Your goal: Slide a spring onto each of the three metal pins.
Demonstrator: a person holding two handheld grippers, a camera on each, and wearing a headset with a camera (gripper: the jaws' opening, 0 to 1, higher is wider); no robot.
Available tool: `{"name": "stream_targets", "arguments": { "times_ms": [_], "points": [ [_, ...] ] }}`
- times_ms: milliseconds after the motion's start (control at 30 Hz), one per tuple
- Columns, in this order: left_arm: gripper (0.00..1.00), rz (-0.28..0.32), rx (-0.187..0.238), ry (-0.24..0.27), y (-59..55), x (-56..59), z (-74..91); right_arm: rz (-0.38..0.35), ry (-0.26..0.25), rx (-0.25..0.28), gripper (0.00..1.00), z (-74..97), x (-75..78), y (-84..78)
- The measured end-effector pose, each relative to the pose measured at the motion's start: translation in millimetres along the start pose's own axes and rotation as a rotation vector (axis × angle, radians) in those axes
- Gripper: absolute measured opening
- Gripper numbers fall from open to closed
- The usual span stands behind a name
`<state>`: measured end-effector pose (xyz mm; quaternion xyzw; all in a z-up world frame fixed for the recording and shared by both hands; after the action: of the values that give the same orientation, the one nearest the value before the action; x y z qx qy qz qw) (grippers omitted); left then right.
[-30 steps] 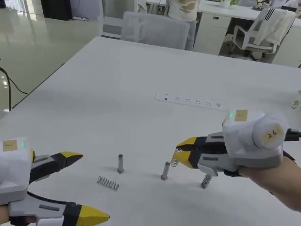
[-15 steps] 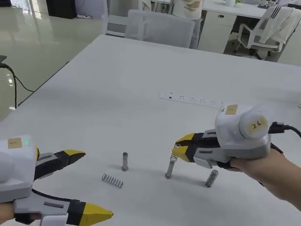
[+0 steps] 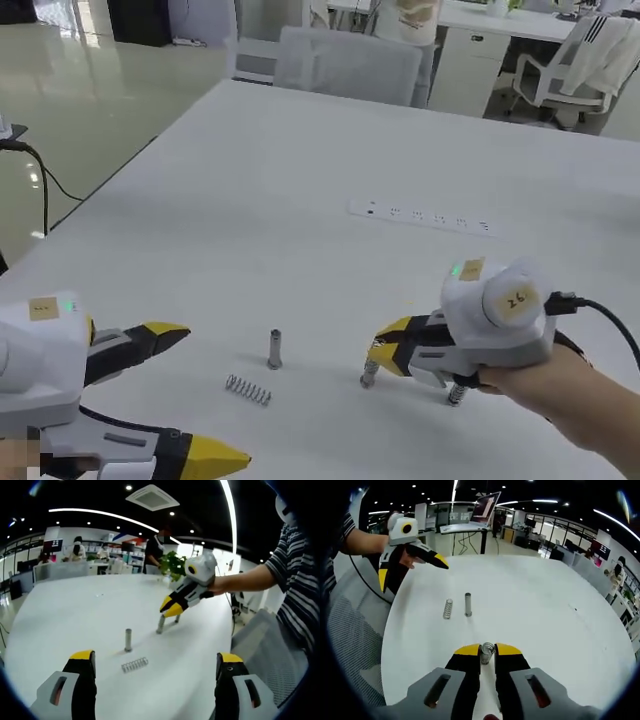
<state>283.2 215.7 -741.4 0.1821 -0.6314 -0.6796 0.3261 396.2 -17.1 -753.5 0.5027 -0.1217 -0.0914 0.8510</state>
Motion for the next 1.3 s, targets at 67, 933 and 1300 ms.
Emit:
{"name": "stream_targets", "arguments": {
  "times_ms": [67,933,1300],
  "points": [
    [0.97,0.001,0.001,0.003,0.3,-0.5,0.1,-0.002,0.000,-0.009,0.07,-2.2,-0.8,-4.2],
    [0.96,0.001,0.002,0.003,2.3,-0.3,-0.8,-0.007,-0.030,0.091,0.08,10.9,-7.3,24.7],
    [0.95,0.003,-0.004,0.001,2.5,0.6,0.6,-0.014,0.061,0.131,0.08,-11.1,-36.4,43.1]
  ]
}}
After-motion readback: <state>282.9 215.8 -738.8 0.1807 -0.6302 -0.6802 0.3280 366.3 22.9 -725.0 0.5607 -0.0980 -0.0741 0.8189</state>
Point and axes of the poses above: the centre of the closed fingertips' face, and the gripper's own axes: z roughly backward along the fingers, x roughly to its right, y roughly out of its top, the point moved 8 cm from there along z, roughly backward along the fingers, and after that the axes turned 13 degrees about x, right-handed, at the moved point
